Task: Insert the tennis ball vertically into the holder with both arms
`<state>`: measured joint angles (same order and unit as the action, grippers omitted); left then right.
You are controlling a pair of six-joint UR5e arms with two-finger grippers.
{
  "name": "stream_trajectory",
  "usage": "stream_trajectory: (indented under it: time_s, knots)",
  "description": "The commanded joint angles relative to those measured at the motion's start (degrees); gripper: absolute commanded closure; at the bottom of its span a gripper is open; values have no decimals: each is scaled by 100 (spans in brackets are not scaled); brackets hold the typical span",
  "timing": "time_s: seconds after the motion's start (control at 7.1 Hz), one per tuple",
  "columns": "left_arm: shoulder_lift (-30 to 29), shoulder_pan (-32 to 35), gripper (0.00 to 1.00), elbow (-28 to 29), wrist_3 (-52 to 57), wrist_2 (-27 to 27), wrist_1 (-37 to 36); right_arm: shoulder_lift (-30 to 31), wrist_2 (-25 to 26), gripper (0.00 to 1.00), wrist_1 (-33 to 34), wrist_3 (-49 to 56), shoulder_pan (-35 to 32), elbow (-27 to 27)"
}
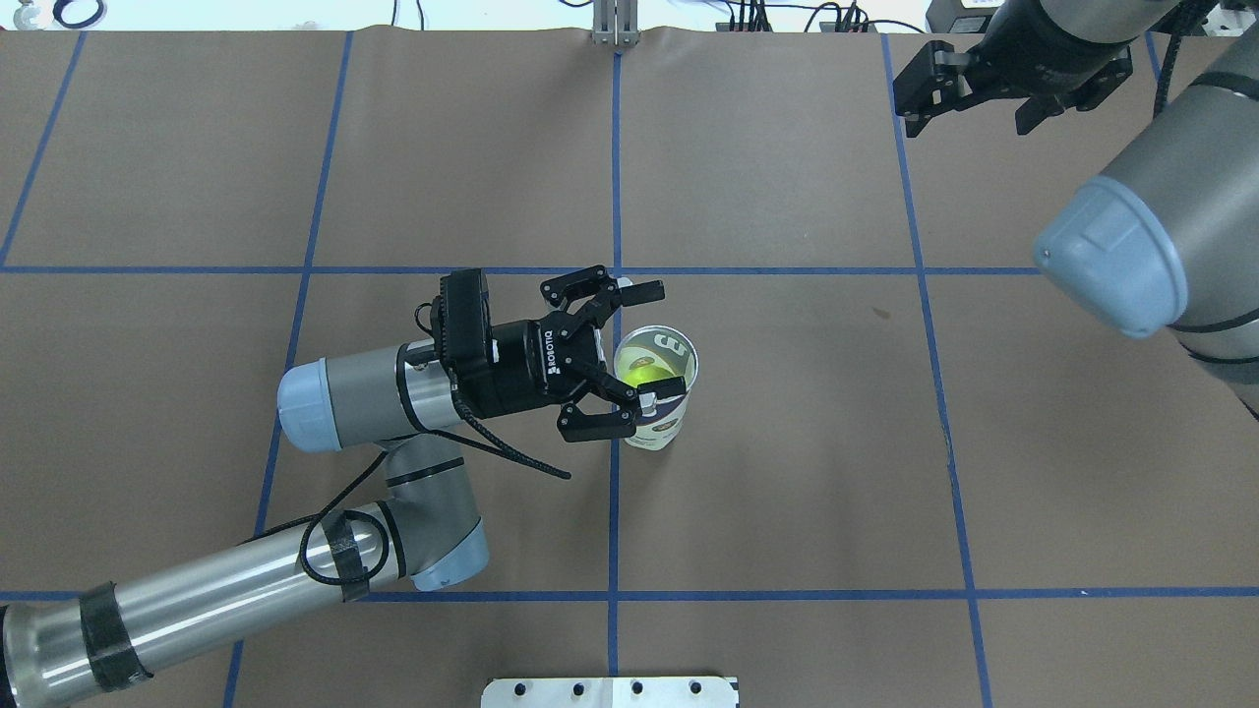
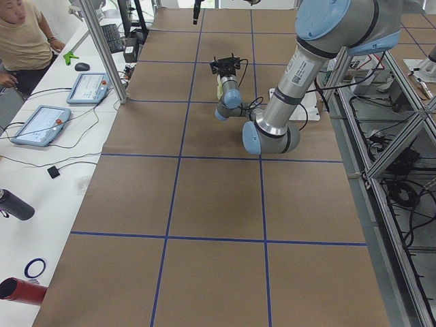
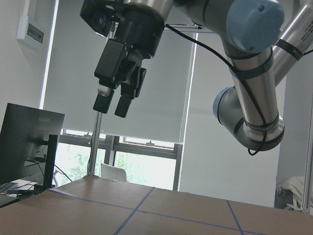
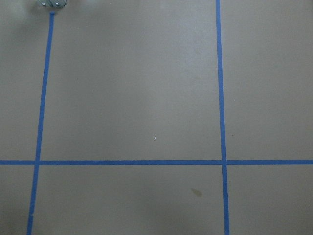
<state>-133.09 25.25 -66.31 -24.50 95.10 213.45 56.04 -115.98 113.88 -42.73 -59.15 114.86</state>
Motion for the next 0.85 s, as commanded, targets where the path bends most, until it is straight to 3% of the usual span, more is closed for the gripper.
stream_trajectory:
  time_s: [0.0,0.14,0.42,0.56,0.7]
  knots:
    - [63,356,1,-643,-648,9,-101,318,-30,1,-67,1208,-507,-444]
    - [81,532,1,-708,-740,9,-267,598,-152,1,-172,1606,-736,-534]
    - [615,1146,1,-708,-1063,227,-637,1755,-791,1,-2209,1907,-1202,-1006]
    - [844,1549,1,-708,-1292,620,-656,2196,-1047,1,-2691,2414,-1596,-1348]
    - [1020,1910,1,-708,-1590,850,-656,2531,-1058,1,-2704,3010,-2026,-1517]
